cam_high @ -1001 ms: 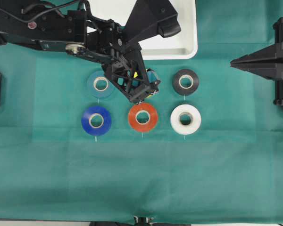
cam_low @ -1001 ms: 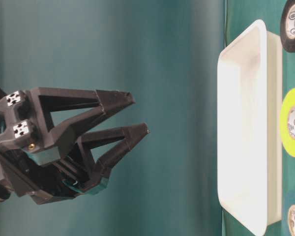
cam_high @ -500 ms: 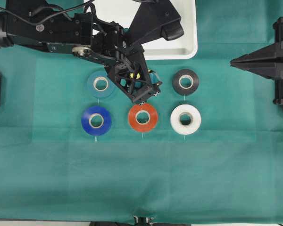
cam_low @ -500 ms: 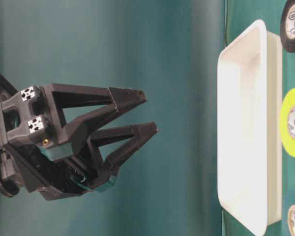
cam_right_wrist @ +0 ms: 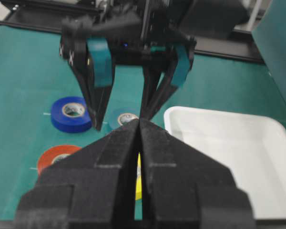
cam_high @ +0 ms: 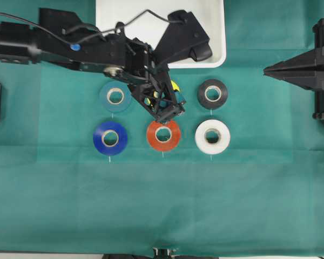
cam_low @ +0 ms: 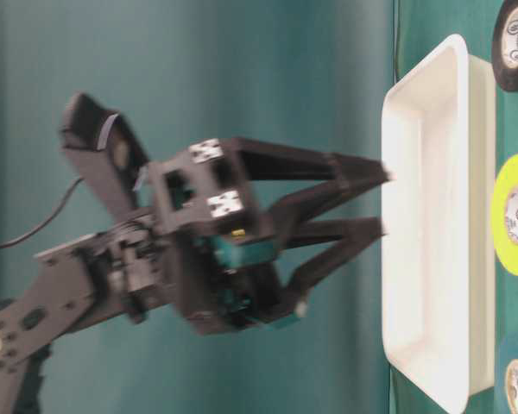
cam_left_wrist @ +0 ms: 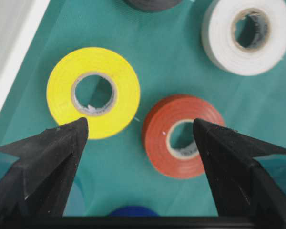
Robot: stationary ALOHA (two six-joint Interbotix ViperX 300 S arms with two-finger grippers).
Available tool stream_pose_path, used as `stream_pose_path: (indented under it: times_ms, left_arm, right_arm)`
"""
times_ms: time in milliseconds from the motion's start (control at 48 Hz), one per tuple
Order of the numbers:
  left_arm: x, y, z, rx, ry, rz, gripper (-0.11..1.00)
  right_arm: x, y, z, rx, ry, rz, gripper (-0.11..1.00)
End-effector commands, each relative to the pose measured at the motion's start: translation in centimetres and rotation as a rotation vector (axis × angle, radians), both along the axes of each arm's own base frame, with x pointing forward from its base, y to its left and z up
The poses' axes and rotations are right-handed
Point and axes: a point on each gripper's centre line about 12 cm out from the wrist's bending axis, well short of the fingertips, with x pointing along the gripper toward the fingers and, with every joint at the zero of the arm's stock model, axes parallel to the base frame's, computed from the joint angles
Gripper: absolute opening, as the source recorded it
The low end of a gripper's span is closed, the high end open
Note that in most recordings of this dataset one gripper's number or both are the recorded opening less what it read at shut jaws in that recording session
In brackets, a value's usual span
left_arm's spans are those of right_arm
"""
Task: Place the tape from the fixed location into the white case.
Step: 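Lower the open left gripper down onto the yellow tape roll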
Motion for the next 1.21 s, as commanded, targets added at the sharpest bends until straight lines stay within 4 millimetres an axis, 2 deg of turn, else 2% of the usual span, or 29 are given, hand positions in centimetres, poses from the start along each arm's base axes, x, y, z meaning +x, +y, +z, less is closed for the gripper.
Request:
stream_pose_path:
  times_ms: [0, 500, 1188]
  left_arm:
    - [0.3, 0.2, 0.6, 0.005, -0.040, 0.001, 0.92]
    - [0.6, 1.2, -3.3, 0.005, -0.024, 0.023, 0.92]
    - [1.6, 0.6, -8.2, -0.021, 0.058, 0.038, 0.92]
  right_arm:
    - [0.3, 0.0, 1.0, -0.004, -0.024, -0.001, 0.00]
    - [0.3, 0.0, 1.0, -0.005, -0.024, -0.001, 0.00]
    - [0.3, -0.6, 0.7, -0.005, -0.001, -0.025, 0.00]
